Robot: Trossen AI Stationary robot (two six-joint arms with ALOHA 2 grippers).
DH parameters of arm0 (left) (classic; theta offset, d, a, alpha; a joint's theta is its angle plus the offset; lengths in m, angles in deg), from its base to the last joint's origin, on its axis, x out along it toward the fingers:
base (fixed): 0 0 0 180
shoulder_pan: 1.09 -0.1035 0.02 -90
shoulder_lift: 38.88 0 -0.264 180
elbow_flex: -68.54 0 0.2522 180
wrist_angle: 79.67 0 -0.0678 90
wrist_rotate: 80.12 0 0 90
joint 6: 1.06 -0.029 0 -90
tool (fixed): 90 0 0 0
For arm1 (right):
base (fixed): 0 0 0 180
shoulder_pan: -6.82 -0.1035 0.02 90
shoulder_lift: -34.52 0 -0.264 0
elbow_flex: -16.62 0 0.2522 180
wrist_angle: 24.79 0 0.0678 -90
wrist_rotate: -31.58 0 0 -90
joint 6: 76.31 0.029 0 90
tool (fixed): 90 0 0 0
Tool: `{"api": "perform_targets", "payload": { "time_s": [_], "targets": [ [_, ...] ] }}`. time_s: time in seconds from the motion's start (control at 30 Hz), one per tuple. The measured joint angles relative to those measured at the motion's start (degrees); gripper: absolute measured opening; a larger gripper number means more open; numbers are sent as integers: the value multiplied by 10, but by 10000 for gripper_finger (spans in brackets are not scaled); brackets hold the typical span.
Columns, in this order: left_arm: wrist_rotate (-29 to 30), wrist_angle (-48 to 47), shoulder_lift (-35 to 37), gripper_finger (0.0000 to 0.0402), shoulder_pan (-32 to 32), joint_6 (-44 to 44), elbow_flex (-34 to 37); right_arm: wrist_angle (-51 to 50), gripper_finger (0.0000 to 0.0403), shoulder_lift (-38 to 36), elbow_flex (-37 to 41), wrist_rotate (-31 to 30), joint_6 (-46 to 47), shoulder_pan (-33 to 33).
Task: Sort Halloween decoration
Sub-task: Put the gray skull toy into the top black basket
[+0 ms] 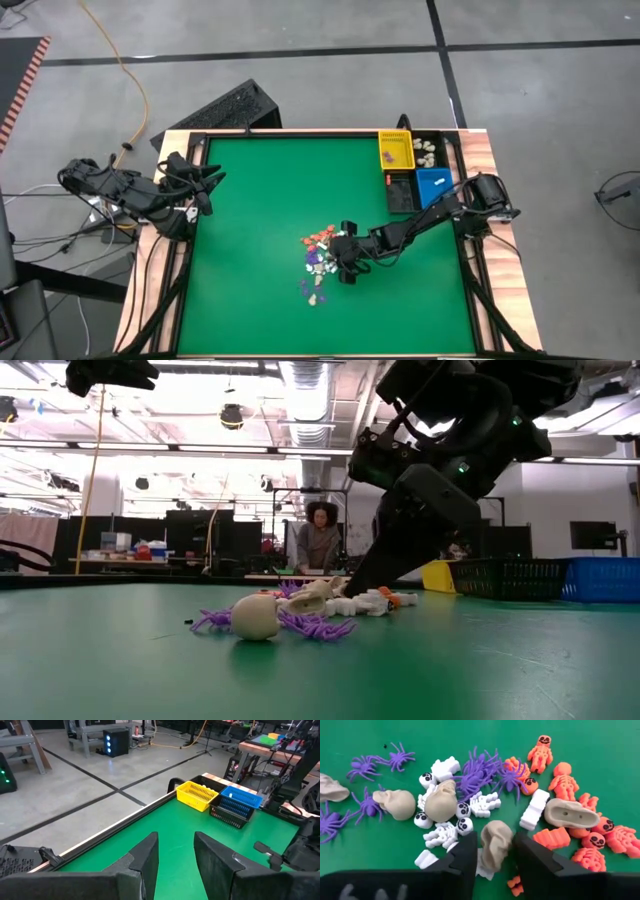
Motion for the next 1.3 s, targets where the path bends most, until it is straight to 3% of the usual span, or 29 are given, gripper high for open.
{"api": "perform_targets", "payload": {
  "time_s": [0.27, 0.73, 1.3],
  "targets": [
    [0, 0, 0, 114, 0, 0, 0, -2, 60, 0, 1, -1, 1, 0],
    [0, 0, 0, 114, 0, 0, 0, 4, 8, 1, 1, -10, -4, 3],
    [0, -11, 0, 114, 0, 5, 0, 4, 143, -9, -32, -9, -67, 2]
  ]
}}
